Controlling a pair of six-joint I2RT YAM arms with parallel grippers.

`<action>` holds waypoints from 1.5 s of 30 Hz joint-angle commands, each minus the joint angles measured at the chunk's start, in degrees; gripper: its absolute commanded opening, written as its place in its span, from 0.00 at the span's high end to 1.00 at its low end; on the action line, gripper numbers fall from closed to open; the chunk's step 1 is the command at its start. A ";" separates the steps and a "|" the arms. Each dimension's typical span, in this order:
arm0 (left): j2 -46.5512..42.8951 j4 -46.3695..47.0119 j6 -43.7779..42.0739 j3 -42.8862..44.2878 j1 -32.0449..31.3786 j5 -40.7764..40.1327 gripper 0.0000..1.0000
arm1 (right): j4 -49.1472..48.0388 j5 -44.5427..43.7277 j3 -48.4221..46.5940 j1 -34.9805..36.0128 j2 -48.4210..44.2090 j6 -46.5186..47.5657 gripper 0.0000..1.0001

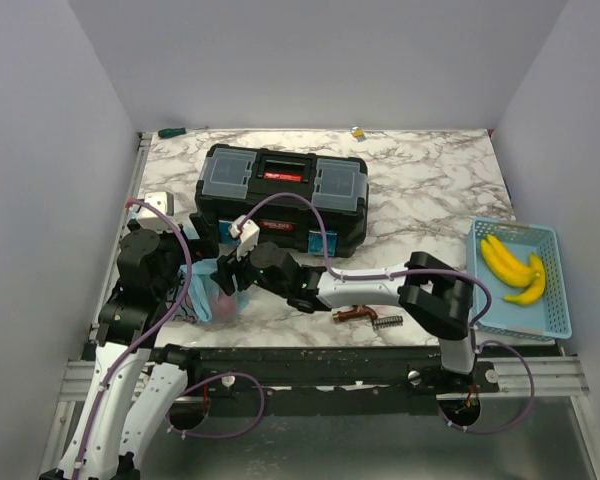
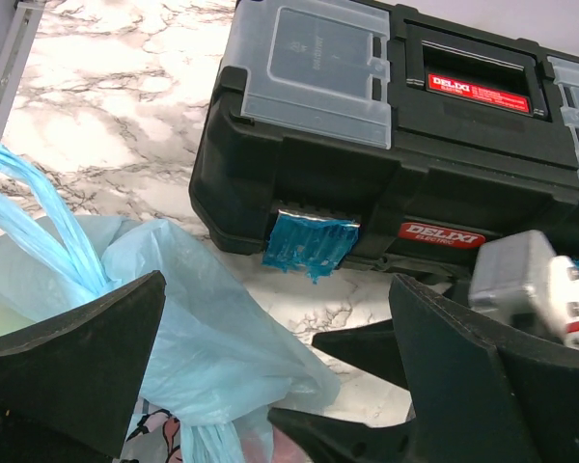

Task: Take the fake fruits out of the plastic bag
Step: Move the plastic bag to the center of the board.

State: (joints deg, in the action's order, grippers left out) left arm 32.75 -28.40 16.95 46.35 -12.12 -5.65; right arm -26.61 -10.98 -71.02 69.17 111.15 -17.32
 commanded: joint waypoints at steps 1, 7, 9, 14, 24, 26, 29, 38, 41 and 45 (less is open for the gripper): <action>-0.57 0.83 -0.69 -0.46 -0.20 0.11 0.01 | 3.97 2.72 -3.07 0.16 2.70 0.35 0.30; -0.57 1.12 -0.60 -0.24 -0.19 1.21 0.02 | 3.97 4.95 -4.81 0.11 4.69 -2.05 0.28; -0.36 1.16 -0.60 -0.28 -0.21 1.26 0.02 | 3.85 4.46 -5.46 0.12 5.63 -2.96 0.29; 0.41 1.20 -0.68 -0.05 -0.19 1.68 0.01 | 3.53 2.86 -6.91 0.11 7.66 -5.21 0.60; 1.66 1.73 -1.92 -0.76 -0.21 4.03 0.01 | 2.28 -0.51 0.24 0.16 2.65 -5.39 0.99; 2.87 2.09 -2.71 -0.71 -0.19 6.97 0.01 | 2.34 -0.53 1.81 0.15 1.20 -4.21 0.99; 4.43 4.06 -3.43 -1.65 -0.19 10.30 0.01 | 3.31 1.13 3.47 0.10 -0.37 -1.15 0.99; 9.62 -6.02 3.32 1.47 -0.37 4.11 0.01 | 3.04 0.88 11.58 0.10 -5.59 5.57 0.99; 11.02 -15.62 9.20 5.20 -0.36 6.76 0.01 | 9.05 -0.85 10.15 0.08 -5.79 4.52 0.99; 6.84 -17.90 9.12 1.71 -0.36 9.60 0.01 | 3.69 -1.61 15.67 -0.15 -9.47 0.54 0.99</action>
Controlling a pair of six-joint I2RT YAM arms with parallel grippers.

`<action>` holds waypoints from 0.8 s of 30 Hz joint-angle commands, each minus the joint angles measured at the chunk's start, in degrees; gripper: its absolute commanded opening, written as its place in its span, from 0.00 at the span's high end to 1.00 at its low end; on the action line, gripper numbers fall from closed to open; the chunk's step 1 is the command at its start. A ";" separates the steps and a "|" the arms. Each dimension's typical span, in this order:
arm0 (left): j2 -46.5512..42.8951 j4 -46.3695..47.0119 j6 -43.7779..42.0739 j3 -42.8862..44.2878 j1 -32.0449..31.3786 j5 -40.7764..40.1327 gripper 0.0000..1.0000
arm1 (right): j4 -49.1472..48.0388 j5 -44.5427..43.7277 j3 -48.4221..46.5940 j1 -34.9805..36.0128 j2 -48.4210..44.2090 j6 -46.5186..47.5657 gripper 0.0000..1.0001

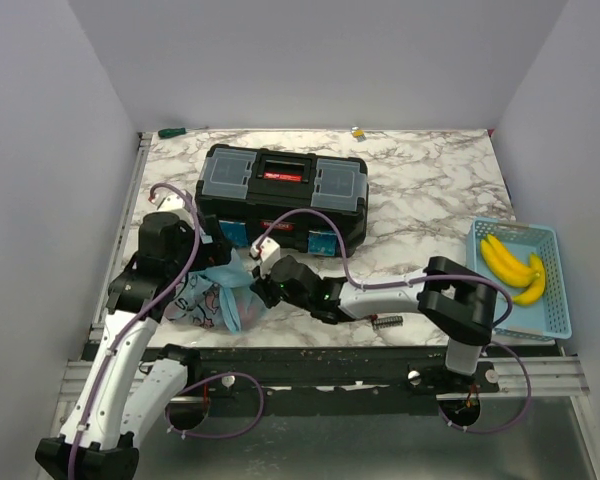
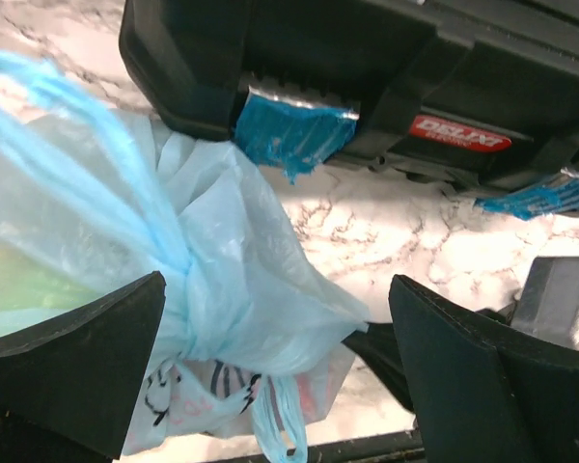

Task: Take the fake fruits out of the plastic bag
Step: Move the plastic bag to the center of the board.

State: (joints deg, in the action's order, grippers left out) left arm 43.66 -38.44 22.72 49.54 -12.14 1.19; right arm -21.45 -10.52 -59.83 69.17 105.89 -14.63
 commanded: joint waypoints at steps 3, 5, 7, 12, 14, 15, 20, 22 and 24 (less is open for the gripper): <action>-7.70 -4.36 1.20 -4.87 -0.40 5.40 0.02 | -4.81 -4.51 8.49 -0.15 -5.32 -5.62 0.99; -9.62 -1.89 1.28 -6.02 -0.43 9.62 0.01 | -7.31 -4.83 11.38 -0.24 -6.21 -6.75 0.99; -9.40 -3.58 3.88 -4.28 -0.36 11.23 0.01 | 4.31 -8.00 6.45 -0.27 -6.69 -10.59 0.99; -4.78 0.39 0.73 -5.67 -0.43 12.63 0.04 | 10.33 -9.12 5.73 -0.26 -8.60 -9.86 0.99; -2.83 -1.74 0.19 -4.57 -0.43 8.43 0.06 | 11.43 -9.20 5.53 -0.33 -9.48 -9.32 0.99; -2.32 -1.98 -0.93 -4.14 -0.43 8.01 0.06 | 11.66 -9.40 5.52 -0.29 -9.91 -9.01 0.99; -1.20 -1.58 -7.77 -3.73 -0.43 6.62 0.09 | 12.13 -12.22 6.69 -1.15 -11.11 -9.59 0.99; -0.43 -0.76 -7.87 -4.24 -0.52 7.16 0.15 | 11.52 -11.54 7.28 -1.52 -11.41 -9.79 0.99; -0.61 0.99 -7.95 -5.63 -0.64 8.74 0.18 | 10.13 -12.50 7.84 -1.75 -11.37 -9.72 0.99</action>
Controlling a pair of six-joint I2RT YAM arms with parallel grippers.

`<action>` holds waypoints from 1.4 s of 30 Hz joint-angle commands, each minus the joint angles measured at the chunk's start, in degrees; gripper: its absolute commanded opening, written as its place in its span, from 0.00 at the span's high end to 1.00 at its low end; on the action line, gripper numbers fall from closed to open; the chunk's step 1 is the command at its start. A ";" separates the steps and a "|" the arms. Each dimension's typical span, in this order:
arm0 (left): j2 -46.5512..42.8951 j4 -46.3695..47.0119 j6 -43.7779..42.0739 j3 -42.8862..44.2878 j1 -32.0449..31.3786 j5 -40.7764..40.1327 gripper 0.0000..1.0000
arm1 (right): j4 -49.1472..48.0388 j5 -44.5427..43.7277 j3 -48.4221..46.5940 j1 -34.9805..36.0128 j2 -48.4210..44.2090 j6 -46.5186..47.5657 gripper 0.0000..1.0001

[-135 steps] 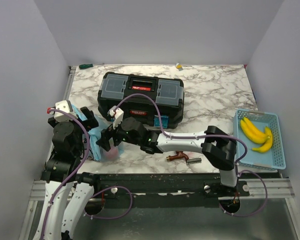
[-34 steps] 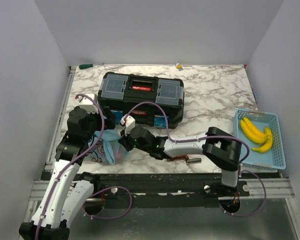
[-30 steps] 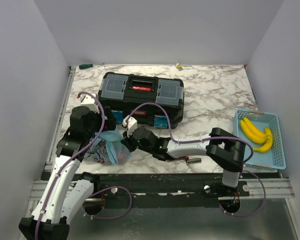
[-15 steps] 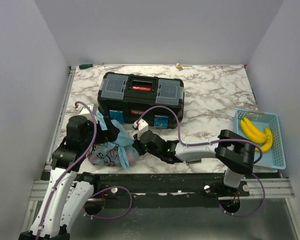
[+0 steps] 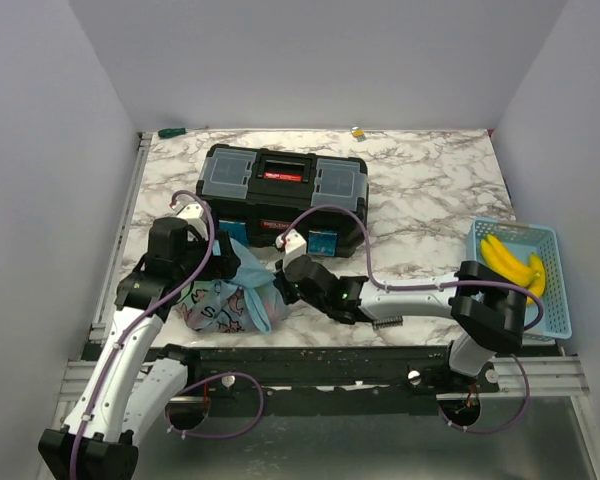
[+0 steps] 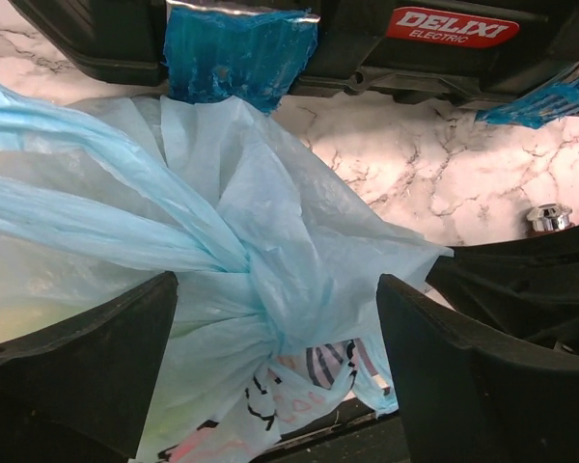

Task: Take the fake fruits out of the plastic bag
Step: Move the plastic bag to the center of the board.

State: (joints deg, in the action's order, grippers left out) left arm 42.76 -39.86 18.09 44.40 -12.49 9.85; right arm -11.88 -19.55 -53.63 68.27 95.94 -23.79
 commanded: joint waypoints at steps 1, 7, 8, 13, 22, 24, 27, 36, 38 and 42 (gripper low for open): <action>0.01 2.59 -3.30 -0.63 -0.28 -0.02 0.18 | 0.60 -3.79 1.46 -1.09 -1.28 -0.78 0.99; -4.86 4.29 -3.67 -2.30 -0.43 -1.13 0.18 | 1.30 -5.20 1.23 -1.97 -2.40 -1.61 0.99; -4.81 4.41 -3.75 -2.30 -0.43 -1.39 0.19 | 1.36 -5.50 1.20 -2.19 -2.50 -1.64 0.99; -2.09 3.87 -4.16 -1.62 -0.43 -2.24 0.25 | 1.87 -4.29 0.79 -3.62 -2.51 -2.21 0.99; -0.20 4.47 -4.98 -1.76 -0.45 -2.79 0.18 | 0.12 -4.55 2.34 -3.76 -2.47 -0.75 0.96; 0.12 4.77 -5.57 -1.94 -0.55 -0.85 0.16 | -1.74 -4.24 3.92 -3.80 -3.06 -0.90 0.96; -0.13 5.14 -6.21 -2.27 -1.91 -0.34 0.14 | -2.80 -3.18 5.37 -4.09 -3.97 -0.83 0.96; -4.00 7.12 -6.11 -3.72 -12.22 -0.59 0.07 | -2.63 4.86 8.04 -10.16 -9.32 2.28 0.99; -4.99 7.32 -5.21 -4.13 -14.16 -1.37 0.06 | -1.77 6.84 6.42 -11.46 -9.17 2.82 0.99; -4.00 3.90 -4.00 -2.94 -15.71 -5.84 0.28 | 2.31 7.40 1.74 -12.85 -7.67 1.64 0.99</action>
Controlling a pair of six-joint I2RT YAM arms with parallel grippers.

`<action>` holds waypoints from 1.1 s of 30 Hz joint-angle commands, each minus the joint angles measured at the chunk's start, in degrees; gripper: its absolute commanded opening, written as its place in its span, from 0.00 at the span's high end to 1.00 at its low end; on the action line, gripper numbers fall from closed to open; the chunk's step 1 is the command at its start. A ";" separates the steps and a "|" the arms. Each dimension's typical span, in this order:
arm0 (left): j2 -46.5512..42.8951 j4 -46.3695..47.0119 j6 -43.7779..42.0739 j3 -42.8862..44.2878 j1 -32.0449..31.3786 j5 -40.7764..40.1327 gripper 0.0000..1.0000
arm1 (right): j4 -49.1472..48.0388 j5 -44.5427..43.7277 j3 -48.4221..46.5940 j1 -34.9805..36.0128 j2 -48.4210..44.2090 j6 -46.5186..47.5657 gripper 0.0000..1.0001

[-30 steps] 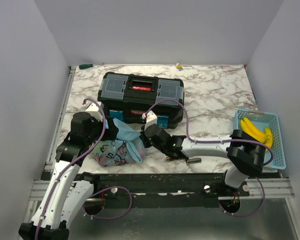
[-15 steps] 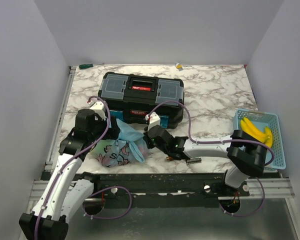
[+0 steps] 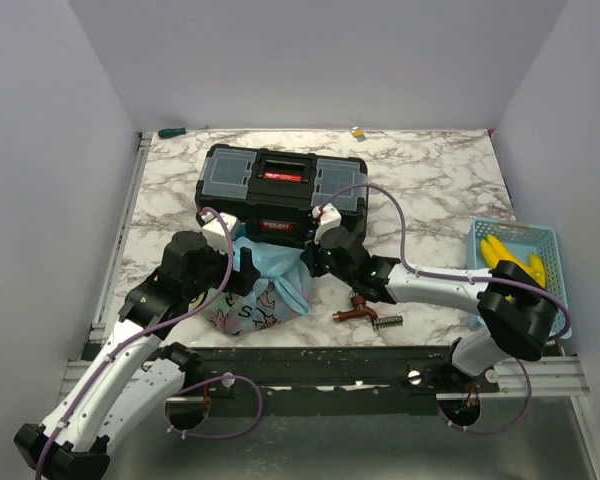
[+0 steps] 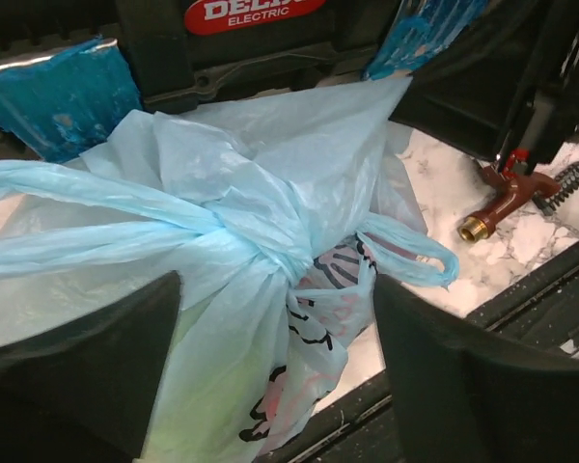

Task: Take the fake fruits out of the plastic bag
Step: Move the plastic bag to the center of the board.

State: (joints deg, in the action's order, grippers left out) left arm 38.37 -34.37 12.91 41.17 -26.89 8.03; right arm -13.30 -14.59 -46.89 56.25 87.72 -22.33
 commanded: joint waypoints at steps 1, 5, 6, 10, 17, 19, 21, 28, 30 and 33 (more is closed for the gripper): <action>0.69 -2.34 1.82 0.68 -1.39 -4.72 0.31 | 5.19 2.33 -5.87 -0.96 0.43 -0.79 0.99; 1.16 -5.62 4.09 2.02 -2.70 -5.35 0.26 | 9.83 2.30 -8.95 -1.03 0.17 -4.98 0.99; 1.06 -5.62 4.59 1.99 -2.84 -4.87 0.26 | 10.55 3.09 -9.66 -1.04 0.29 -5.15 0.99; 2.41 -6.00 4.75 2.03 -3.58 -6.05 0.38 | 13.94 1.97 -11.38 -1.08 0.76 -6.89 0.99; 2.30 -3.02 2.42 0.44 -3.60 1.02 0.05 | 13.92 -2.75 -4.91 -2.97 -4.90 -3.90 0.99; 3.19 -2.79 2.21 0.36 -3.62 2.44 0.01 | 11.50 -1.59 -2.44 -3.65 -6.32 -3.33 0.99; 5.21 -3.02 2.64 0.50 -4.07 1.57 0.03 | 8.15 -0.21 1.06 -3.78 -7.60 -2.19 0.99; 11.88 -0.35 3.30 0.93 -4.74 2.17 0.43 | 1.85 4.96 4.30 -3.78 -7.66 -1.62 0.99; 13.21 0.79 3.21 0.95 -4.75 2.21 0.59 | 2.98 7.27 3.23 -3.78 -7.57 -2.13 0.99; 12.41 0.32 1.70 1.71 -4.75 1.57 0.81 | 6.68 6.22 1.65 -3.78 -7.75 -2.96 0.86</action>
State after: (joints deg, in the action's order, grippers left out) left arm 51.18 -34.50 15.66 41.82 -31.27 8.36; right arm -8.14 -10.35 -42.30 52.49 80.20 -24.97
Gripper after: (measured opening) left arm 0.348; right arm 0.054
